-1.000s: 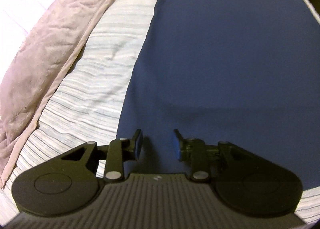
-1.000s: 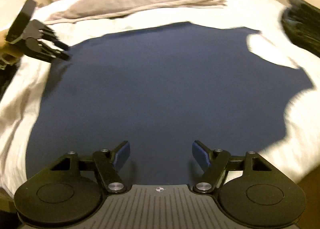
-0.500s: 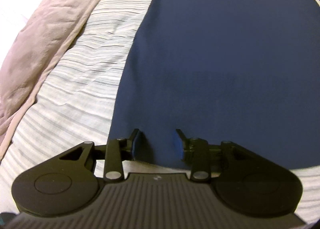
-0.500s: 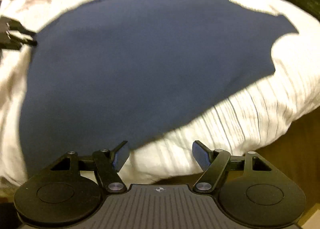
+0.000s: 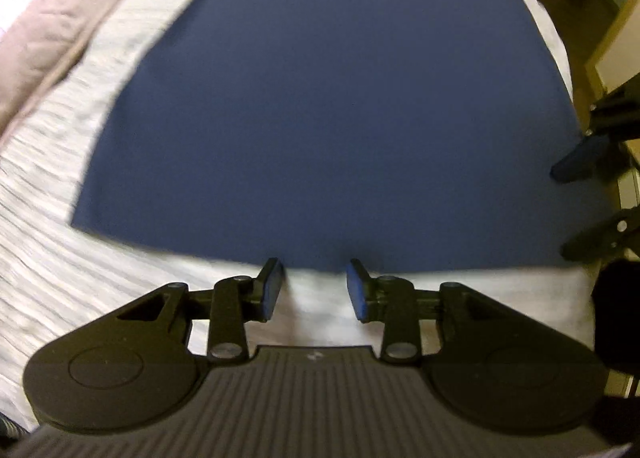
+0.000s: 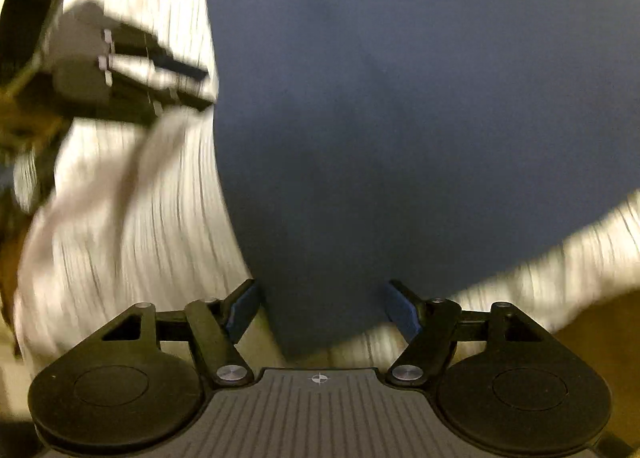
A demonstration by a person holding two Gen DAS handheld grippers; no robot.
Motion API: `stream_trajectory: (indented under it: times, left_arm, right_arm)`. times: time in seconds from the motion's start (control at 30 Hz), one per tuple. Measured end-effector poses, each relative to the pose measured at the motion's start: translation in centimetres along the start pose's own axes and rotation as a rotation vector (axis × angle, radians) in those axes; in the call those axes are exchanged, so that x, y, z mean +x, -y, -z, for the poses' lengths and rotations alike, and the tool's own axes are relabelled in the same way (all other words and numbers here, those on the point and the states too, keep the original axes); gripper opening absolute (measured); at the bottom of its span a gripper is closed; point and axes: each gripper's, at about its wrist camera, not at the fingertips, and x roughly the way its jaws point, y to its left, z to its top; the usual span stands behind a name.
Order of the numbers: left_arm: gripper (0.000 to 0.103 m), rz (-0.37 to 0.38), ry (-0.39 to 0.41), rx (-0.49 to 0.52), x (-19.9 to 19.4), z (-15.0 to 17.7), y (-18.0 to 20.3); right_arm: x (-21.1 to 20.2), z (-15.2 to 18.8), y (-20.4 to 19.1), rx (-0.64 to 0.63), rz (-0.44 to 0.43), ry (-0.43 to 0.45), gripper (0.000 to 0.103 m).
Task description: Fold clothes
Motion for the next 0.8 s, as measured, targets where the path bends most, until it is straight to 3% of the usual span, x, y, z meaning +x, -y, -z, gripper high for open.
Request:
stream_trajectory:
  times: [0.07,0.27,0.37,0.5,0.8]
  left_arm:
    - [0.031,-0.007,-0.012,0.006,-0.2,1.2,0.5]
    - [0.031,-0.039,-0.032,-0.075,-3.1,2.5,0.4]
    - [0.034,-0.050,-0.024,-0.106,-5.1,1.9,0.6]
    - [0.042,-0.065,-0.011,-0.141,-7.7,1.0,1.1]
    - [0.044,-0.054,0.036,-0.208,-11.5,-1.6,2.1]
  right_arm:
    - [-1.2,0.5,0.1,0.001,0.025,-0.025,0.072]
    - [-7.0,0.5,0.1,0.050,0.097,0.052,0.072]
    - [-10.1,1.2,-0.3,0.051,0.129,0.101,0.072]
    - [-12.4,-0.3,-0.9,0.038,0.150,0.150,0.072]
    - [-16.0,-2.5,-2.0,0.032,0.219,0.255,0.072]
